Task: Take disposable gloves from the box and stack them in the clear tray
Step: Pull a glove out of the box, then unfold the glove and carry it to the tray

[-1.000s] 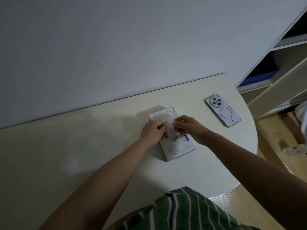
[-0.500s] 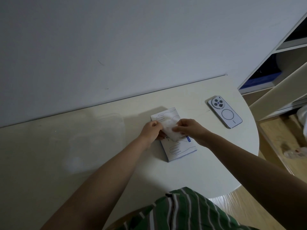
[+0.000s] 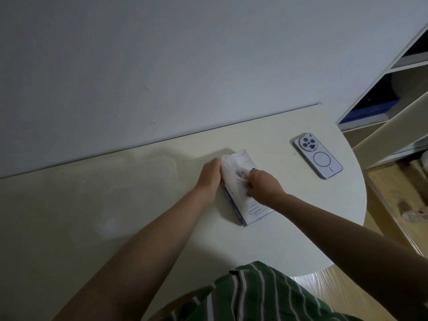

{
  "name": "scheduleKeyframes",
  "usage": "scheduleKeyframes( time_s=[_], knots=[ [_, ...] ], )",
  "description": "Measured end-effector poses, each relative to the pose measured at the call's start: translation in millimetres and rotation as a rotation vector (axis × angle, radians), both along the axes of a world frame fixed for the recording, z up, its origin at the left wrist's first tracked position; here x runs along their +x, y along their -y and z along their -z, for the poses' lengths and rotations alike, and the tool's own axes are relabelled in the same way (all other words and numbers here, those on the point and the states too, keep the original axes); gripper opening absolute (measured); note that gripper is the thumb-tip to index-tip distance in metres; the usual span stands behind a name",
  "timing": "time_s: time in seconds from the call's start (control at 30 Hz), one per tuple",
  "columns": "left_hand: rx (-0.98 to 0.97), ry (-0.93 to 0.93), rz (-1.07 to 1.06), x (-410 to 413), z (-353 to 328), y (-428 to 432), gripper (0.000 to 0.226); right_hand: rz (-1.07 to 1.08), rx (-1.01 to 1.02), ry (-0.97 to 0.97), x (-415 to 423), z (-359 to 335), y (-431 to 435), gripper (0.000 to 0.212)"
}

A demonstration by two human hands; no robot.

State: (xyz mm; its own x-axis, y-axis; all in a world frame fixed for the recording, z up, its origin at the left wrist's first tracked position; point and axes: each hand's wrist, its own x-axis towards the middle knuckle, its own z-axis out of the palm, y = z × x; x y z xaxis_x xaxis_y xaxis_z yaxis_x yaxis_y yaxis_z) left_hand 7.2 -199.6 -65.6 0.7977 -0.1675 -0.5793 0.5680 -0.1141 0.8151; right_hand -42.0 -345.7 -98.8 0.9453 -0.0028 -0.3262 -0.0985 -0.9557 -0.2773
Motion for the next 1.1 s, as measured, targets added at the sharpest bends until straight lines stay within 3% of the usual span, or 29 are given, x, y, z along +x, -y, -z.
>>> scheduleKeyframes(
  time_s=[0.13,0.23,0.3,0.37,0.47,0.57,0.67,0.73,0.83,0.97,1.03,1.1],
  knots=[
    [-0.073,-0.067,-0.113,9,-14,-11,0.027,0.022,0.04,-0.011,5,-8,-3,0.023],
    [-0.114,-0.051,-0.064,10,-22,-25,0.031,0.166,0.237,0.067,7,-16,3,0.032],
    [-0.083,-0.008,-0.025,10,-25,-32,0.031,0.26,0.354,0.181,9,-22,7,0.023],
    [-0.071,-0.013,-0.046,10,-29,-40,0.029,0.288,0.595,0.217,13,-29,7,0.02],
    [-0.166,-0.012,-0.046,6,-34,-53,0.028,0.267,1.012,0.092,15,-45,-8,0.047],
    [-0.234,0.007,-0.013,4,-40,-67,0.024,0.255,1.222,-0.065,16,-59,-32,0.057],
    [-0.294,0.036,0.005,3,-47,-82,0.019,0.145,1.099,-0.07,19,-67,-58,0.025],
    [-0.311,0.05,0.003,3,-49,-95,0.02,0.142,1.028,0.011,23,-70,-73,0.017],
    [-0.367,0.003,-0.045,9,-52,-126,0.049,0.221,1.009,0.056,30,-80,-94,0.019],
    [-0.259,0.04,-0.097,11,-42,-175,0.087,0.222,0.884,0.071,39,-87,-122,0.013],
    [-0.226,0.053,-0.117,7,-41,-193,0.08,0.201,0.854,0.05,42,-87,-139,0.011],
    [-0.11,0.075,-0.114,3,-39,-203,0.051,0.164,0.842,0.013,43,-85,-155,0.009]
  ],
)
